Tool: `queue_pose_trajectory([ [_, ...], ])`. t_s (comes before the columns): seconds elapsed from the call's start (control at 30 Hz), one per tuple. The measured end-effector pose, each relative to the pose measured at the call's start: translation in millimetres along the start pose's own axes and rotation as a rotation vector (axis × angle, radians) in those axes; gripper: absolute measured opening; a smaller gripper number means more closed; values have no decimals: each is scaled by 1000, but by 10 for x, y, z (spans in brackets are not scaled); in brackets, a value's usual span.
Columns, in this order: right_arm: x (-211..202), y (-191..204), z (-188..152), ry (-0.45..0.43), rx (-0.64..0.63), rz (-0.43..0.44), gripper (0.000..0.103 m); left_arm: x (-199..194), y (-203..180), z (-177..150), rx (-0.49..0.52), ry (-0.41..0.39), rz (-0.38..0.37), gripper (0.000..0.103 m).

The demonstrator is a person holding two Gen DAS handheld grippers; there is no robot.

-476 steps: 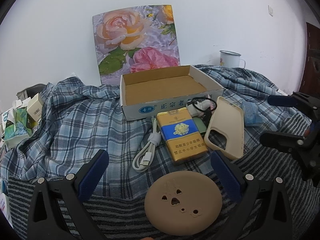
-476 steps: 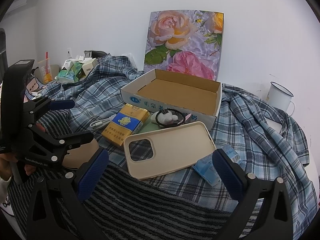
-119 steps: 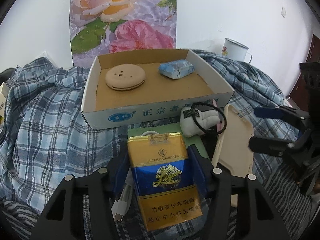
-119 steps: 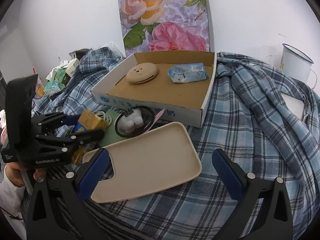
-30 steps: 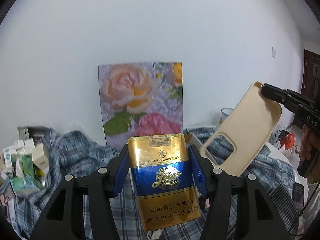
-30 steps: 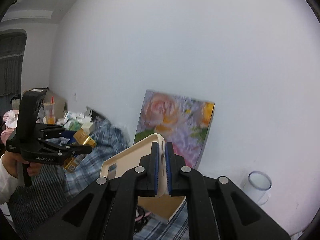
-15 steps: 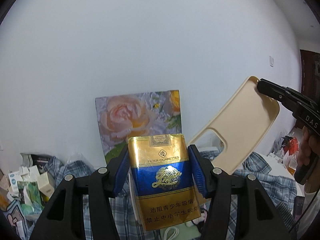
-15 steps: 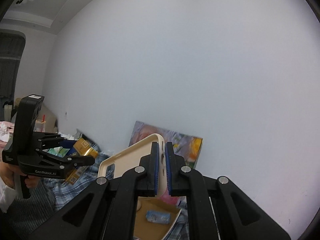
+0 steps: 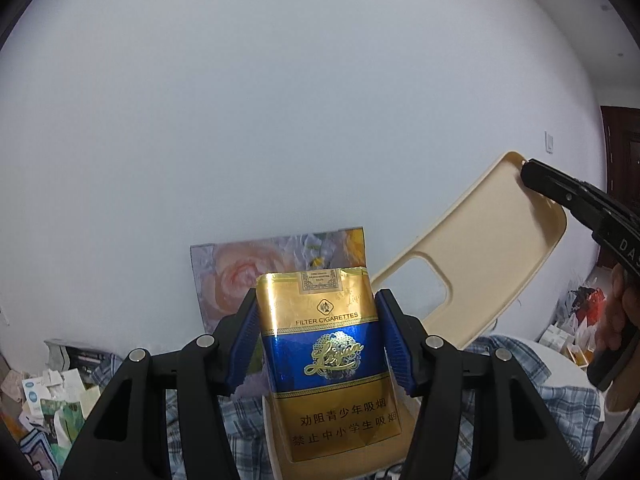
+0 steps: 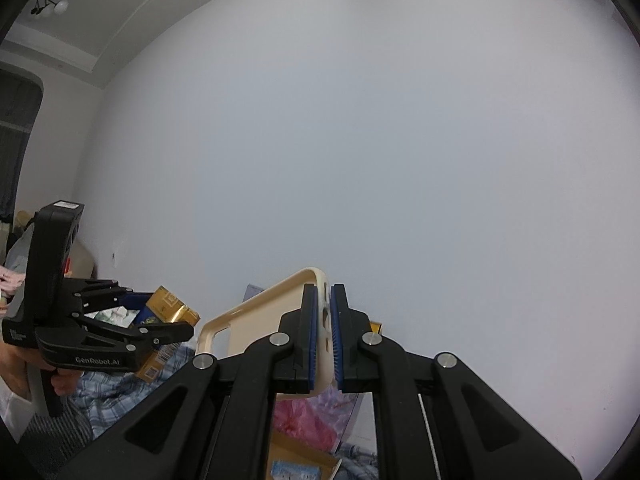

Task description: Organize soft objects

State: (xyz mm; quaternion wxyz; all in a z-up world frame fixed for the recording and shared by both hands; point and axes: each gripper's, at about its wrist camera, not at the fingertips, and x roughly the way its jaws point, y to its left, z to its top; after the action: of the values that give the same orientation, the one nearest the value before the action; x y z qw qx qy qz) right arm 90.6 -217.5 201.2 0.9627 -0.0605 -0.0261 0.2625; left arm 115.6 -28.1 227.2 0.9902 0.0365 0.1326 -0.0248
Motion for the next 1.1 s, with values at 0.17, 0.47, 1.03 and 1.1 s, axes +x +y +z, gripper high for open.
queue_pose_trajectory([
  [0.17,2,29,4,-13,3,-17,6,24,-85,117,3,-37,-1,59],
  [0.47,70,58,-204,14,0,-35,6,218,-135,38,5,-3,-9,59],
  [1.03,448,37,-542,117,34,-24,6,674,-55,-245,-8,104,12,59],
  [1.1,584,74,-548,128,33,-23,6,705,-59,-275,-3,116,17,59],
])
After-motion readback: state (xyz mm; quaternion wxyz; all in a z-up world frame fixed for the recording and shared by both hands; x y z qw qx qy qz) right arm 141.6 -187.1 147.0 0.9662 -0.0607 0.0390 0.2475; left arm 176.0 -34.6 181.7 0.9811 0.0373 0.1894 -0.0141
